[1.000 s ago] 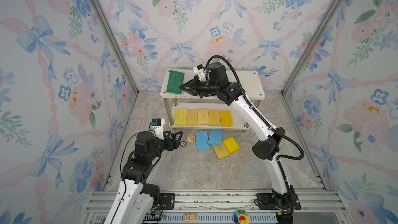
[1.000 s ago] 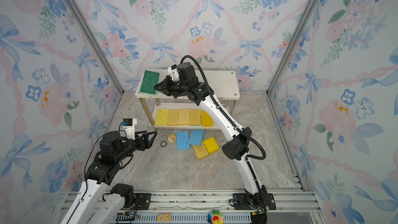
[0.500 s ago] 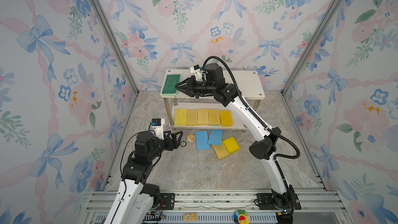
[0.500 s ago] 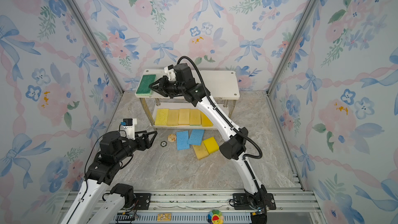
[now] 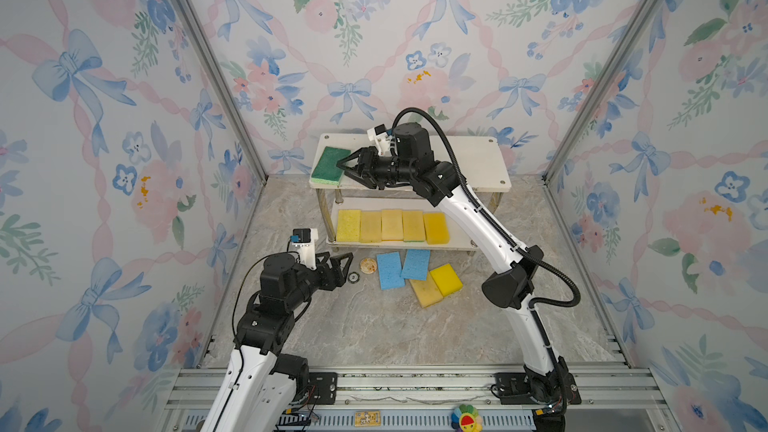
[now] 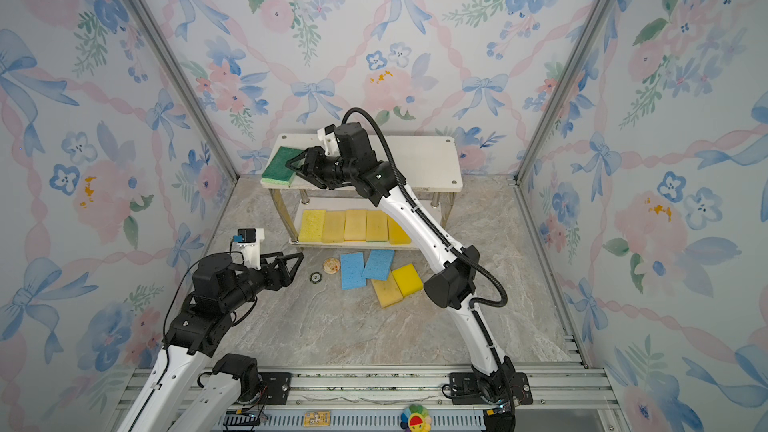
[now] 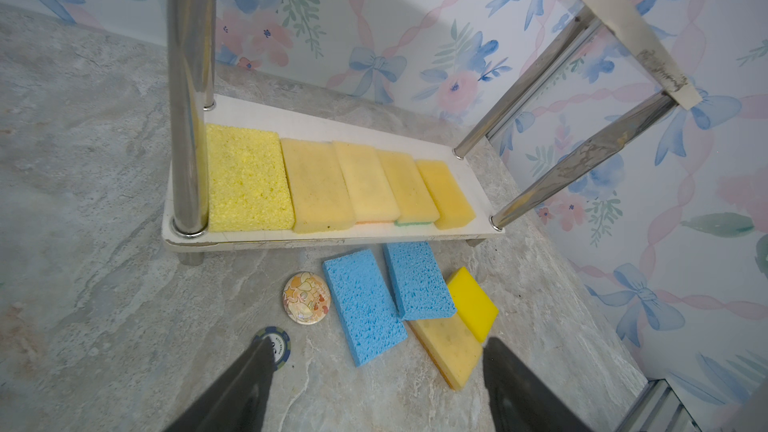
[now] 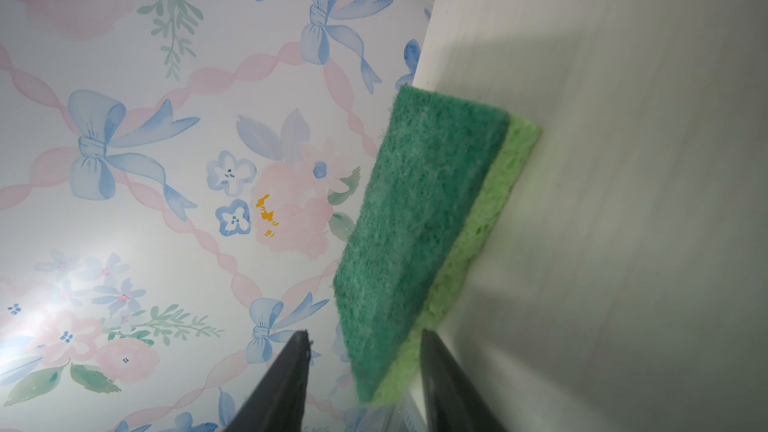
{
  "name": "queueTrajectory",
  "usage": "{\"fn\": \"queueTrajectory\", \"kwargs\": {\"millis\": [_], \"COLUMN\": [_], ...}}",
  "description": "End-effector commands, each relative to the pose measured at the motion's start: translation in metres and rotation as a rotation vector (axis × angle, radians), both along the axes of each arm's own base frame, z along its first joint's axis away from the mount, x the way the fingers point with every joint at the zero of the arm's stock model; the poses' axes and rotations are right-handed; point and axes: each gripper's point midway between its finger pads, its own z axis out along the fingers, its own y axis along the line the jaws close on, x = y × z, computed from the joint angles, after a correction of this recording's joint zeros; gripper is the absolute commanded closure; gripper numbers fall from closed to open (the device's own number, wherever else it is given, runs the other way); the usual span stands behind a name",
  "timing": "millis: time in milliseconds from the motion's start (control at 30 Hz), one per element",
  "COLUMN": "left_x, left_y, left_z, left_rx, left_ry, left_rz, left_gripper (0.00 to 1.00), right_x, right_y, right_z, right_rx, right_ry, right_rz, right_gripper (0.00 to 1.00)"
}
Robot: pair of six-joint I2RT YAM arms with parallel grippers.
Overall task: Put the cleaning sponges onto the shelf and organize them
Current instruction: 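Lay the green pad flat on the top shelf and open the right gripper, then withdraw the right gripper from the shelf while the left gripper lowers toward the sponges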
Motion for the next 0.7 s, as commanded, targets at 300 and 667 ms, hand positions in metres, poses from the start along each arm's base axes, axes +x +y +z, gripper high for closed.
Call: {"fn": "queueTrajectory", "kwargs": {"millis": [300, 667], "left_x": [0.000, 0.001], "left_y": [0.000, -0.002], "left_z": [0.002, 0.000], "left_rx": [0.008, 0.007], "left_ry": [-0.029, -0.021], "left_rz": [-0.011, -0.019], "left_gripper": [0.19, 0.17], "right_x": [-0.022, -0.067], "right_y": [-0.012, -0.042], "right_z": [0.030, 0.084], "right_rx": [-0.030, -0.041], "right_ry": [-0.113, -0.275], "right_rz": [-0.014, 0.004], "right_gripper": [0.44, 0.35]}}
